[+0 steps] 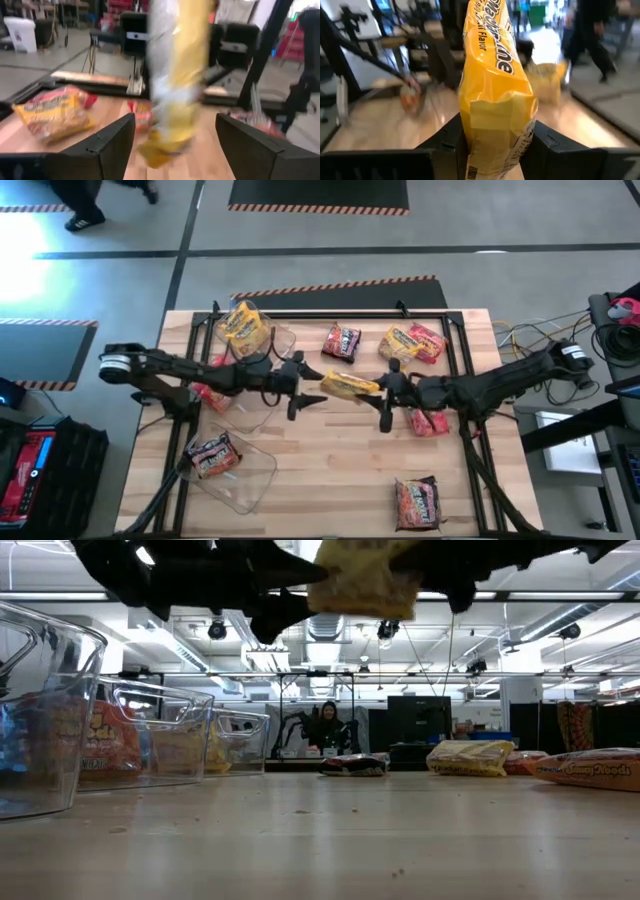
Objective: Sort Maruchan noodles
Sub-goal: Put the yellow noodles pack into the top transparent bin
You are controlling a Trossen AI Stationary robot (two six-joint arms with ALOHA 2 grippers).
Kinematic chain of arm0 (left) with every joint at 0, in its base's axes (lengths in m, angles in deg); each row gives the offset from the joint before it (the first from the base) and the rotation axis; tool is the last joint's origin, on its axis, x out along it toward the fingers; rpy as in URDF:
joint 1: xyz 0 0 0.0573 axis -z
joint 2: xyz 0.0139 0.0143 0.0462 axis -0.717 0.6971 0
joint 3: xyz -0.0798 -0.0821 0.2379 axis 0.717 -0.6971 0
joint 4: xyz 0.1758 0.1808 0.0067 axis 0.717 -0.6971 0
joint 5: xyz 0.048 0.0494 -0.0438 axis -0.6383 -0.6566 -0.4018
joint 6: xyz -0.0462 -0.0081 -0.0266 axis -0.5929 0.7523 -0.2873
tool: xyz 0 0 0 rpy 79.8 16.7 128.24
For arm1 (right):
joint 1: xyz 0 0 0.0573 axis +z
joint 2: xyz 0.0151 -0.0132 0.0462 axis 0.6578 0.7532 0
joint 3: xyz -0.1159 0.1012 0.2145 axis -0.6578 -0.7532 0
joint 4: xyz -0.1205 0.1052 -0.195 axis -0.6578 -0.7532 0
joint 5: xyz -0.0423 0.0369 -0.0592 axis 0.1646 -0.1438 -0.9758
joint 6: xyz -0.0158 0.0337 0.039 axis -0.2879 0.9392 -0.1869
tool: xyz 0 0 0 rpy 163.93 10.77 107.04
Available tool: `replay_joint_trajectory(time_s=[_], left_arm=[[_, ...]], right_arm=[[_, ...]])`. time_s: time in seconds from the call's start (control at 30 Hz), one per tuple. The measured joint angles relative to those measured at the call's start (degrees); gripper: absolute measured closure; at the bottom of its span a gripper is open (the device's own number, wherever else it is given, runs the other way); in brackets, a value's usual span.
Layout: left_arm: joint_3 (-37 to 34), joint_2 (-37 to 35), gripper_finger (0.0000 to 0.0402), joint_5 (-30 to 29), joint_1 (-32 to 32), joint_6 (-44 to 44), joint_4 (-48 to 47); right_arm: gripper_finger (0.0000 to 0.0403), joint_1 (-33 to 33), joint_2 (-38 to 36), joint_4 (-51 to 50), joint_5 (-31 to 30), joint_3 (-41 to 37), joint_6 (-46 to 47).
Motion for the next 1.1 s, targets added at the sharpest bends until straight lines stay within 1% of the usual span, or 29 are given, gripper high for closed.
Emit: replay_joint_trajectory(time_s=[0.1, 0.2, 0.33, 0.4, 0.47, 0.57, 0.67, 0.77, 0.87, 1.03, 1.1], left_arm=[[0.0, -2.6, 0.0141, 0.0, 0.0, 3.7, -6.2], [0.4, -4.5, 0.0141, 0.0, 0.0, 8.4, -11.9], [1.9, -5.0, 0.0141, 0.1, 0.0, 10.1, -15.5], [2.9, -4.6, 0.0141, 0.2, 0.0, 10.1, -17.8], [4.3, -3.3, 0.0141, 0.2, 0.1, 10.2, -19.0], [6.0, -1.2, 0.0141, 0.2, 0.4, 10.2, -20.6], [8.0, 0.9, 0.0141, 0.2, 0.9, 10.0, -23.0], [10.1, 2.6, 0.0141, 0.2, 1.3, 10.3, -24.8], [11.1, 3.6, 0.0141, 0.3, 1.6, 10.6, -24.0], [10.5, 4.3, 0.0141, 0.1, 1.6, 10.8, -23.9], [10.3, 5.2, 0.0141, 0.2, 1.7, 10.6, -24.3]], right_arm=[[0.0287, 0.0, -1.2, -10.0, 0.4, 0.0, 5.6], [0.0287, 0.0, -0.8, -17.5, 3.1, 0.0, 8.9], [0.0287, 0.0, 1.8, -19.0, 8.7, 0.0, 7.2], [0.0287, 0.0, 3.6, -19.7, 9.5, 0.7, 5.6], [0.0287, -0.1, 5.4, -22.6, 9.5, 2.3, 3.9], [0.0287, -0.2, 8.7, -25.6, 8.1, 6.8, 0.8], [0.0286, -0.2, 12.0, -31.4, 6.0, 12.4, -2.0], [0.0286, -0.6, 15.2, -39.9, 4.2, 17.4, -2.9], [0.0286, -1.3, 18.0, -43.9, 3.6, 21.0, -3.5], [0.0285, -2.0, 22.2, -45.5, 2.9, 25.3, -6.7], [0.0285, -2.2, 23.5, -44.3, 2.9, 27.0, -8.5]])
